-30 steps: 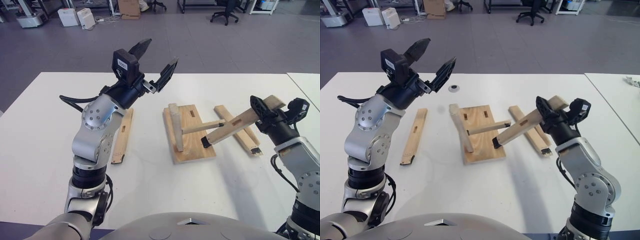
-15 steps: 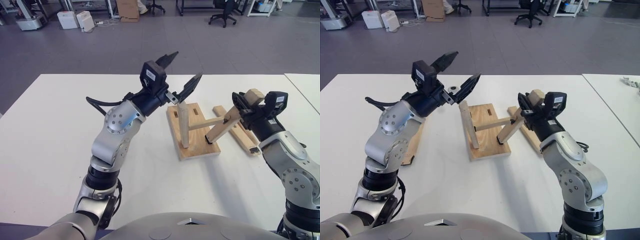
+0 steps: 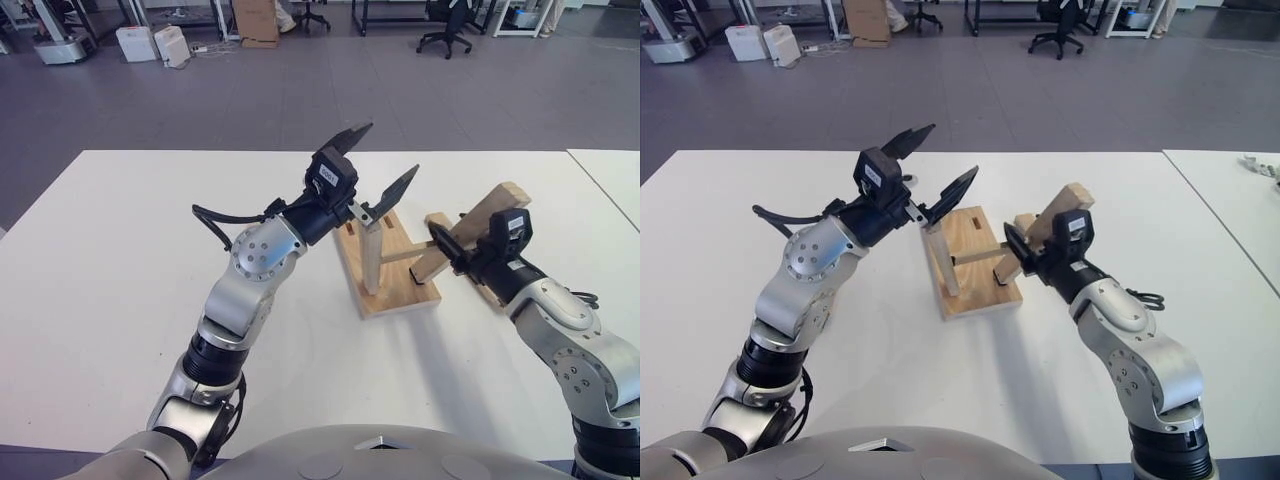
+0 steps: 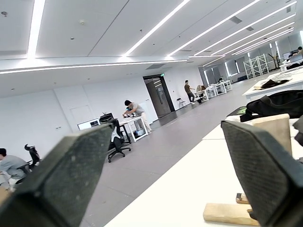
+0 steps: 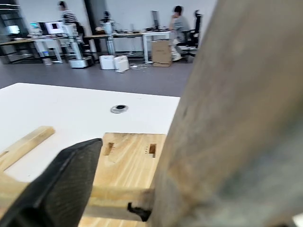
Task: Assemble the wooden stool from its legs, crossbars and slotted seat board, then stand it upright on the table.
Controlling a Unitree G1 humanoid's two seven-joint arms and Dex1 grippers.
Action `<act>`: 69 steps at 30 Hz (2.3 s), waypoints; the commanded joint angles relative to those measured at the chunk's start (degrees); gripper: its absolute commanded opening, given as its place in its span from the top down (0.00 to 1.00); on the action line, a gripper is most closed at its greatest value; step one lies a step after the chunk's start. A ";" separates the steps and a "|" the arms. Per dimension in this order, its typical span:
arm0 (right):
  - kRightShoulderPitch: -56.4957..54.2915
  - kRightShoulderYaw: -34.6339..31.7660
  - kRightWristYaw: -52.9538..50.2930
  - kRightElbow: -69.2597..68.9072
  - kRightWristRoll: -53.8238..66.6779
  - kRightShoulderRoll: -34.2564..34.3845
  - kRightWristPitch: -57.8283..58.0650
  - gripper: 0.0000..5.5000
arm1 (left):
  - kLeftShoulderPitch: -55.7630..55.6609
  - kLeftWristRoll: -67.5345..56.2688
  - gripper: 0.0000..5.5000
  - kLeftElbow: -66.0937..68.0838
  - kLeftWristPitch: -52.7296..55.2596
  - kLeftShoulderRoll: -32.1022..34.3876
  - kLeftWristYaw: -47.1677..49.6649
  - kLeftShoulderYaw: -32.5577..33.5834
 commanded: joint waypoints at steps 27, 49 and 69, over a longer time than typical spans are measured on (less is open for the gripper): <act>-21.36 -13.28 16.92 14.55 29.46 -11.43 4.13 0.37 | -1.07 -15.12 0.24 2.31 5.06 3.36 -7.36 8.27; -20.65 8.94 24.77 32.22 -3.77 -2.90 -2.31 0.37 | 31.66 -3.31 0.24 -6.00 3.77 39.78 -29.92 14.40; -18.18 9.66 37.92 37.60 -30.29 -17.62 -19.86 0.37 | 3.00 15.79 0.24 38.05 -10.93 22.41 -11.80 8.70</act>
